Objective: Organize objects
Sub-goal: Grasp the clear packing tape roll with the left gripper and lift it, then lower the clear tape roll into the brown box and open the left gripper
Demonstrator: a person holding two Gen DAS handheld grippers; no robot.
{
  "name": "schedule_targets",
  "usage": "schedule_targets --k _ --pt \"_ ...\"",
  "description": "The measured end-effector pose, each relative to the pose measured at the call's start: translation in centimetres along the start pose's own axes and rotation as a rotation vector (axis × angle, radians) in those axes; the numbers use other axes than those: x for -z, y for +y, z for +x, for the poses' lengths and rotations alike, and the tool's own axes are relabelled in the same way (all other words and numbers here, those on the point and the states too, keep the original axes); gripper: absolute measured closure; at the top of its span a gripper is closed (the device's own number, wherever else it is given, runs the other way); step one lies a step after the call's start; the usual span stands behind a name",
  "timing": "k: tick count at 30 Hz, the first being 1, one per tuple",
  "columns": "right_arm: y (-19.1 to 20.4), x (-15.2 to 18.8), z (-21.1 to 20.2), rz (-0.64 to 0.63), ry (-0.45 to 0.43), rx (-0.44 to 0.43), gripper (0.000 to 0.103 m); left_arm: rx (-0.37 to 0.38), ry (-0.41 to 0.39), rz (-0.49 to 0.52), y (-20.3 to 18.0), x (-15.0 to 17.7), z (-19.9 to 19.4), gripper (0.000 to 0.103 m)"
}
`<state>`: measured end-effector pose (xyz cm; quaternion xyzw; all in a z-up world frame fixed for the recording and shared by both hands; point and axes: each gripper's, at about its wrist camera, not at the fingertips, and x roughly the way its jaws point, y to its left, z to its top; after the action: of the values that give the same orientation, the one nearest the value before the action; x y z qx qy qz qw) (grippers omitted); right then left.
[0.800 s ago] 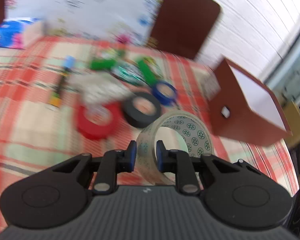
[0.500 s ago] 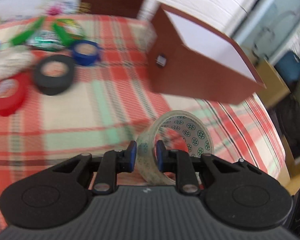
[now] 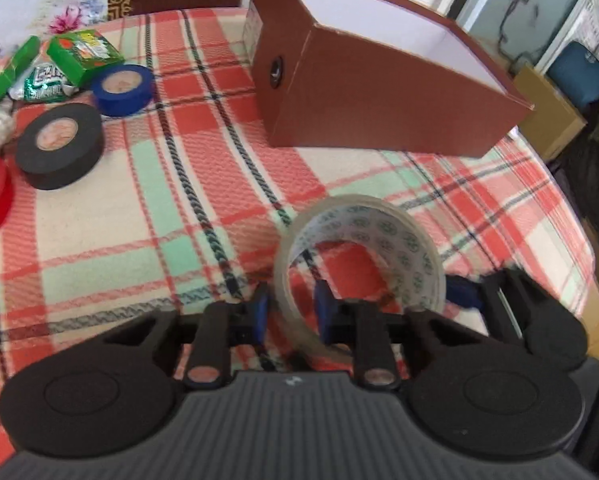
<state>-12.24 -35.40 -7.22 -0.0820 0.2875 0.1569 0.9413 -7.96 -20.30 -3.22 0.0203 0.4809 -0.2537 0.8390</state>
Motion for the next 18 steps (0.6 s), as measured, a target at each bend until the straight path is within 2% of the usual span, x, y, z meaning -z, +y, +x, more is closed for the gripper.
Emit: schedule_targets --k 2,4,7,11,14,18 --pt "-0.9 -0.1 -0.5 -0.004 -0.024 -0.012 0.017 -0.041 -0.026 0.033 -0.9 -0.7 -0.8 0.078" --pt "-1.7 -1.1 -1.5 -0.005 -0.09 0.006 0.017 -0.029 -0.062 0.031 -1.4 -2.3 -2.2 0.078" --pt "-3.6 -3.0 -3.0 -0.031 -0.212 0.074 0.016 0.001 -0.141 0.063 -2.9 -5.8 -4.3 0.078" --pt "-7.7 -5.9 -3.0 -0.037 -0.304 0.148 0.016 -0.008 -0.241 0.145 -6.4 -10.3 -4.6 0.077" --pt "-11.5 -7.4 -1.9 -0.035 -0.314 0.211 0.016 0.017 -0.265 0.18 -8.9 -14.4 -2.3 0.076" --pt "-17.4 -7.9 0.7 0.006 -0.248 0.236 0.016 0.061 -0.197 0.186 -11.8 -19.3 3.3 0.075"
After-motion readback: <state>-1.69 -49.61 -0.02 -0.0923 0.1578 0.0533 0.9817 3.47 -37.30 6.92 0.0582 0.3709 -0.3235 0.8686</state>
